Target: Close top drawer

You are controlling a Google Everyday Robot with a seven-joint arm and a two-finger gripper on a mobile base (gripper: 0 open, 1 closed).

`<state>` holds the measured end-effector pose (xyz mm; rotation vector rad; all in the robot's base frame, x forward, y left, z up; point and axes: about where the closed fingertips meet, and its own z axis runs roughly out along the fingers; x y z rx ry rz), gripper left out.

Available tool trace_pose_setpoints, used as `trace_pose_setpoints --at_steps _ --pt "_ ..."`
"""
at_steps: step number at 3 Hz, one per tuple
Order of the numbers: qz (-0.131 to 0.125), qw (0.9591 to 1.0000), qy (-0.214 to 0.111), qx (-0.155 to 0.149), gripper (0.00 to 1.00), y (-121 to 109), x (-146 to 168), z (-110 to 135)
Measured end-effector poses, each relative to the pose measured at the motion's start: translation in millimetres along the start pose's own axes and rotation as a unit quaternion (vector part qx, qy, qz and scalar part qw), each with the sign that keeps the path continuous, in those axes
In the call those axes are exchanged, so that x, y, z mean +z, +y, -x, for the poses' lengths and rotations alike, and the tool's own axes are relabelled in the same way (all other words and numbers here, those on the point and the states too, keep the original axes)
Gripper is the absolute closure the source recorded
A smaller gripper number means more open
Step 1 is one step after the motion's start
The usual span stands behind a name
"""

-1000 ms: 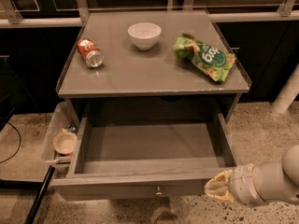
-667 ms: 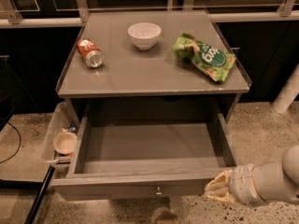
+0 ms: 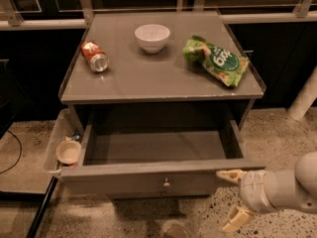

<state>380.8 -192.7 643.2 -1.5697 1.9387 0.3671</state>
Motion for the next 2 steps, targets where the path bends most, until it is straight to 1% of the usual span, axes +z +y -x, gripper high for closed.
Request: trace_pose_setpoints --at_steps 1,2 --pt "-0.001 0.9999 -0.005 -0.009 0.30 -15 11 -1" --pt "0.001 0.9996 -0.012 -0.027 0.53 -46 29 -3"
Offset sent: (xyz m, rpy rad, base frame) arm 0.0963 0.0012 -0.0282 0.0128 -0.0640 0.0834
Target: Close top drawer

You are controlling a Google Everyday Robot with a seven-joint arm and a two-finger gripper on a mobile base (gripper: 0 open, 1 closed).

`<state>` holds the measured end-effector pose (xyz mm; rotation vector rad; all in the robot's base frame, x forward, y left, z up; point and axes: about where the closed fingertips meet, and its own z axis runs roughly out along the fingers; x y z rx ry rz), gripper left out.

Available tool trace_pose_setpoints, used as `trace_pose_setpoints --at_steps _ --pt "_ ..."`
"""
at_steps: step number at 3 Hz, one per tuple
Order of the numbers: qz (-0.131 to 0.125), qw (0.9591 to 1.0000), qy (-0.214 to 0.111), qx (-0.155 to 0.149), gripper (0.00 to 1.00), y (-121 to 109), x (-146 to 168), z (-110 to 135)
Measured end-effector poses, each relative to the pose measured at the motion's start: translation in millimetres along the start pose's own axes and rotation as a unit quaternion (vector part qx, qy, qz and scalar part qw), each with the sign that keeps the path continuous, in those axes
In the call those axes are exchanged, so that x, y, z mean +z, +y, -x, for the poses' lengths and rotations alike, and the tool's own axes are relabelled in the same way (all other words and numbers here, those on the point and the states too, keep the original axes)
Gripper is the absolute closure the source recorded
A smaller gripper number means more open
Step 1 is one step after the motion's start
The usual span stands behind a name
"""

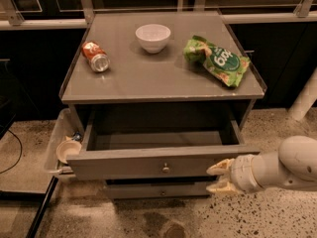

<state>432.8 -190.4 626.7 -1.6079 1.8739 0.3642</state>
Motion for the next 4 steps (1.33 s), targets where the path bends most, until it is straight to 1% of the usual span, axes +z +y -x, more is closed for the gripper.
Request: trace_pose_setpoints --at_steps 1,2,3,4 --pt "-0.005 0.9996 0.018 -0.024 0.77 -54 9 -5" --pt "-0.005 0.9995 0.019 -0.025 0.99 -55 8 -5" --pt "-0.043 0.9976 0.043 -0.032 1.00 -108 -21 8" --pt "-0.045 0.9975 0.045 -0.032 1.00 -109 -23 8"
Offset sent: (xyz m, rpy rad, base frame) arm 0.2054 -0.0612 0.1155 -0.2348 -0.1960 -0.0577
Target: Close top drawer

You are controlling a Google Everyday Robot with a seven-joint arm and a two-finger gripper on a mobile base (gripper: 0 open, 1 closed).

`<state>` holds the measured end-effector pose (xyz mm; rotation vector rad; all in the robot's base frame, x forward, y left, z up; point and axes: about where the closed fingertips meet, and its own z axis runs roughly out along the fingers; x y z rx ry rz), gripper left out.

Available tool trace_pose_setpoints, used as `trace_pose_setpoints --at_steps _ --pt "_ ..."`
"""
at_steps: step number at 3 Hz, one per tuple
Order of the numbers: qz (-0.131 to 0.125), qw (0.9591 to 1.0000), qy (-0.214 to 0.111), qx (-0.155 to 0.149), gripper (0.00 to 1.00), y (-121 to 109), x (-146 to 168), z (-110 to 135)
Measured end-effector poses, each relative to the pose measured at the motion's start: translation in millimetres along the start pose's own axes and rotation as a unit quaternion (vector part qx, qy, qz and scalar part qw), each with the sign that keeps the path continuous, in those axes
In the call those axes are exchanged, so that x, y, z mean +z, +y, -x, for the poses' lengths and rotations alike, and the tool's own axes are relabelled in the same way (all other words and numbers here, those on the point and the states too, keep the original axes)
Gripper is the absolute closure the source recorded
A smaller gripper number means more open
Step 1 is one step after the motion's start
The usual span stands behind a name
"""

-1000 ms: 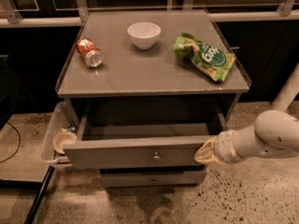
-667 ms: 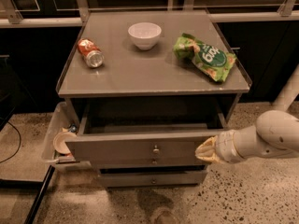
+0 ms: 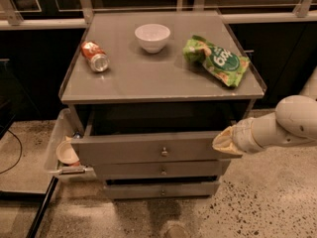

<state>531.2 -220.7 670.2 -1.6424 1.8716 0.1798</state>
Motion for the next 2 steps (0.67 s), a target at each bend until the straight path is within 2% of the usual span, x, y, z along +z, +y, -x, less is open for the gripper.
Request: trace_pose_setpoints --at_steps 1,2 --pt "0.000 1.0000 0.000 0.000 0.82 0.0 0.0 0.0" --pt "0.000 1.0000 0.000 0.000 0.59 0.0 0.0 0.0"
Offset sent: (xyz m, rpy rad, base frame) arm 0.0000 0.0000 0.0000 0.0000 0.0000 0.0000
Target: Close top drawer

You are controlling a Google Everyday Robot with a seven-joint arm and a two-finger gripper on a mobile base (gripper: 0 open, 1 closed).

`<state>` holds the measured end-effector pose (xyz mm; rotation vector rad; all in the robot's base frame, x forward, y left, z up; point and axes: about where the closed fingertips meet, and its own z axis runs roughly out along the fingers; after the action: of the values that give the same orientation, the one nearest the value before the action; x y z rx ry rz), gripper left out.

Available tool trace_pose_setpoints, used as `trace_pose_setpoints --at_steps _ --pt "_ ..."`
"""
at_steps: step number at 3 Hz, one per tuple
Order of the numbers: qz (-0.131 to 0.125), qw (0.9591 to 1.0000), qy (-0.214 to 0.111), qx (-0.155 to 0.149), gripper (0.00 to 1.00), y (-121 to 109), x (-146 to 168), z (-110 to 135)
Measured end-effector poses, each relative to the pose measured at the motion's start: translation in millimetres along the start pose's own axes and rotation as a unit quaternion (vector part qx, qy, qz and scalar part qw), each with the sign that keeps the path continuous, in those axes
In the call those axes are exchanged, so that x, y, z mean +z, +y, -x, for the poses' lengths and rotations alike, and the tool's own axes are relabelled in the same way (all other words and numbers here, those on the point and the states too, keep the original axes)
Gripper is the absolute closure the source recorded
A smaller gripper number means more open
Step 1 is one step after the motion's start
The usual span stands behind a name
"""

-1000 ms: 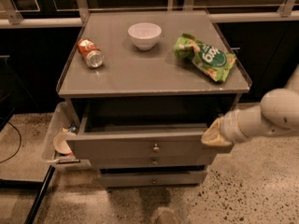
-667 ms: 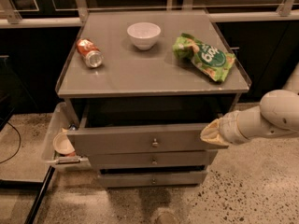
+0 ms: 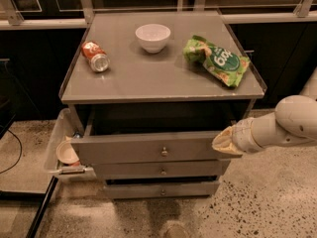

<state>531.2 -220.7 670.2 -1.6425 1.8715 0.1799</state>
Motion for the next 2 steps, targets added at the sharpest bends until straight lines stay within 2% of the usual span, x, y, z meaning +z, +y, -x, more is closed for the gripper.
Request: trace_pose_setpoints --at_steps 1,2 --pt "0.000 1.0000 0.000 0.000 0.35 0.0 0.0 0.0" --pt "-0.005 0.9999 -0.007 0.015 0.12 8.6 -0.9 -3.3"
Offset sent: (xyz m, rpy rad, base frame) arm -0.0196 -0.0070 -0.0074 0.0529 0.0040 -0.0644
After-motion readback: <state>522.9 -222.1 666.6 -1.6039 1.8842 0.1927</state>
